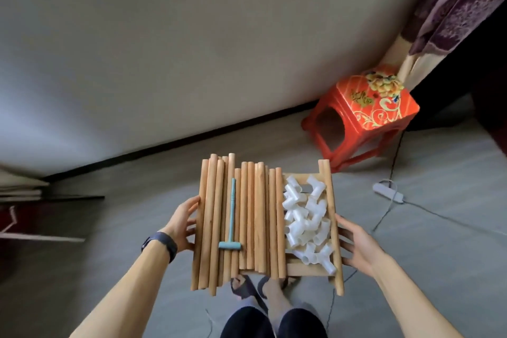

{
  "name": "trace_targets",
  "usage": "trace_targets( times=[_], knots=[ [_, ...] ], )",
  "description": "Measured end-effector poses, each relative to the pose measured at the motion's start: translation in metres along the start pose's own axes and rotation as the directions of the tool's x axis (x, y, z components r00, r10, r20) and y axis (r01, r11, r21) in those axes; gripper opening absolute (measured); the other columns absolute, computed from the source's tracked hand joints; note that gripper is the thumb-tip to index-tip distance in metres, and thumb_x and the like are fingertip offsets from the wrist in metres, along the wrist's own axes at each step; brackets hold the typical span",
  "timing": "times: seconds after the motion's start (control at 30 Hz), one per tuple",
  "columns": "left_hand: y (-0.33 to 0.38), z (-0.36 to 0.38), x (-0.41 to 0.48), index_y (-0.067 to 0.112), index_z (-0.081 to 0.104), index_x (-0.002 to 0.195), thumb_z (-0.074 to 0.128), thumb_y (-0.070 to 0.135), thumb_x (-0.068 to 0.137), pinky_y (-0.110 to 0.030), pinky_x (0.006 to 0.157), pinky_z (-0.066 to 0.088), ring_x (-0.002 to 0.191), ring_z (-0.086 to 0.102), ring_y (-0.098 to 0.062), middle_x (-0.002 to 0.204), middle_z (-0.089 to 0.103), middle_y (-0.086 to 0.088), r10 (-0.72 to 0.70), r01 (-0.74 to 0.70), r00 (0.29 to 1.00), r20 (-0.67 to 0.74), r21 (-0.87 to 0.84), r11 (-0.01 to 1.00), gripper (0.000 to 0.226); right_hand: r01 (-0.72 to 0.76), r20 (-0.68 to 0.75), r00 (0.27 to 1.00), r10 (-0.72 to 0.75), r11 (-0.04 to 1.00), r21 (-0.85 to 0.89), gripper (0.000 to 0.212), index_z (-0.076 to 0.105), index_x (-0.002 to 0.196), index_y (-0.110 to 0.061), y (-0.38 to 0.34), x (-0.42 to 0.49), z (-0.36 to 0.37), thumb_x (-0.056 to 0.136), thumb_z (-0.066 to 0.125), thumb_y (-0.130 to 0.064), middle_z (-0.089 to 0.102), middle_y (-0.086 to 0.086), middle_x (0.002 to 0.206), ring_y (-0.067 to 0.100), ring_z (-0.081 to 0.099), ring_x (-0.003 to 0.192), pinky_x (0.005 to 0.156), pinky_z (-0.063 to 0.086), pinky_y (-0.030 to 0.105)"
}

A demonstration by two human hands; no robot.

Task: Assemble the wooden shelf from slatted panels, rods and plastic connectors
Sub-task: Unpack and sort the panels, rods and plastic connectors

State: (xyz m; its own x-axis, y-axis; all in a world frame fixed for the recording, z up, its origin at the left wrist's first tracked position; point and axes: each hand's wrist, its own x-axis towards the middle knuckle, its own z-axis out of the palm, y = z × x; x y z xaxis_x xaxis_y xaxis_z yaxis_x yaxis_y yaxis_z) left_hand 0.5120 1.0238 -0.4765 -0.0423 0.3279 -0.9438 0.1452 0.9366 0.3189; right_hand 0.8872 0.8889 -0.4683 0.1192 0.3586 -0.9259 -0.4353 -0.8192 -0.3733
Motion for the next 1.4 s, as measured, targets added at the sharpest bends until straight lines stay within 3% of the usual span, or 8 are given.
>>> trace_targets(
  times=[0.17,0.3,0.4,0.6,0.7,0.87,1.23,1.4],
  knots=[
    [-0.047,-0.002,0.053,0.031,0.046,0.143,0.048,0.066,0.091,-0.062,0.097,0.043,0.119,0.050,-0.032,0.128,0.053,-0.010,-0.002,0.001,1.000,-0.017,-0.097,0.995,0.063,-0.004,-0.008,1.000,0.003,0.999,-0.051,0.031,0.069,0.120,-0.022,0.020,0.056,0.004,0.095,0.060,-0.040,0.069,0.005,0.118,0.027,0.061,0.113,0.089,0.050,0.048],
    [-0.096,-0.002,0.120,0.032,0.046,0.142,0.050,0.064,0.092,-0.060,0.091,0.044,0.114,0.051,-0.030,0.119,0.056,-0.005,-0.031,0.023,0.999,-0.042,-0.185,0.983,0.060,-0.030,-0.022,0.999,0.028,0.995,-0.097,0.030,0.069,0.118,-0.022,0.048,0.130,0.010,0.095,0.059,-0.039,0.067,0.003,0.118,0.025,0.060,0.107,0.080,0.049,0.042],
    [-0.135,-0.002,0.192,0.032,0.048,0.142,0.050,0.064,0.091,-0.061,0.091,0.045,0.112,0.053,-0.029,0.122,0.058,-0.006,-0.053,0.033,0.996,-0.075,-0.251,0.967,0.060,-0.035,-0.017,0.999,0.033,0.989,-0.144,0.026,0.071,0.115,-0.028,0.071,0.206,0.016,0.095,0.058,-0.037,0.068,0.001,0.116,0.023,0.058,0.105,0.075,0.047,0.038],
    [-0.209,0.003,0.365,0.031,0.049,0.142,0.050,0.065,0.090,-0.059,0.087,0.047,0.118,0.053,-0.030,0.131,0.056,-0.008,-0.071,0.030,0.990,-0.123,-0.308,0.951,0.062,-0.022,0.004,1.000,0.023,0.972,-0.235,0.022,0.070,0.111,-0.031,0.131,0.383,0.025,0.095,0.056,-0.036,0.070,0.000,0.113,0.024,0.060,0.107,0.079,0.046,0.040],
    [-0.240,0.005,0.439,0.031,0.049,0.142,0.049,0.066,0.090,-0.060,0.092,0.046,0.118,0.053,-0.030,0.130,0.056,-0.008,-0.077,0.026,0.987,-0.142,-0.333,0.943,0.062,-0.013,0.006,1.000,0.016,0.962,-0.273,0.021,0.071,0.108,-0.030,0.157,0.460,0.032,0.095,0.056,-0.037,0.069,-0.001,0.113,0.023,0.059,0.107,0.082,0.046,0.041],
    [-0.283,0.004,0.532,0.032,0.051,0.141,0.052,0.066,0.089,-0.057,0.086,0.049,0.118,0.054,-0.030,0.131,0.057,-0.008,-0.076,0.022,0.988,-0.138,-0.354,0.935,0.062,-0.019,0.008,1.000,0.023,0.948,-0.317,0.029,0.071,0.109,-0.020,0.196,0.559,0.037,0.093,0.058,-0.040,0.069,0.000,0.113,0.024,0.061,0.107,0.082,0.047,0.042],
    [-0.307,-0.010,0.617,0.033,0.048,0.142,0.053,0.068,0.087,-0.065,0.100,0.042,0.124,0.050,-0.033,0.137,0.052,-0.009,0.015,-0.069,0.989,-0.149,-0.363,0.929,0.065,0.076,0.104,0.993,-0.046,0.948,-0.309,0.033,0.071,0.117,-0.016,0.221,0.648,0.051,0.095,0.057,-0.036,0.072,0.005,0.114,0.025,0.063,0.108,0.075,0.049,0.038],
    [-0.305,-0.007,0.616,0.035,0.051,0.128,0.051,0.067,0.090,-0.055,0.090,0.047,0.110,0.055,-0.029,0.119,0.057,-0.007,0.044,-0.086,0.990,-0.134,-0.322,0.943,0.050,0.117,0.122,0.989,-0.083,0.945,-0.306,0.035,0.073,0.112,-0.012,0.226,0.659,0.049,0.093,0.060,-0.039,0.074,0.008,0.109,0.027,0.064,0.104,0.075,0.051,0.038]
  ],
)
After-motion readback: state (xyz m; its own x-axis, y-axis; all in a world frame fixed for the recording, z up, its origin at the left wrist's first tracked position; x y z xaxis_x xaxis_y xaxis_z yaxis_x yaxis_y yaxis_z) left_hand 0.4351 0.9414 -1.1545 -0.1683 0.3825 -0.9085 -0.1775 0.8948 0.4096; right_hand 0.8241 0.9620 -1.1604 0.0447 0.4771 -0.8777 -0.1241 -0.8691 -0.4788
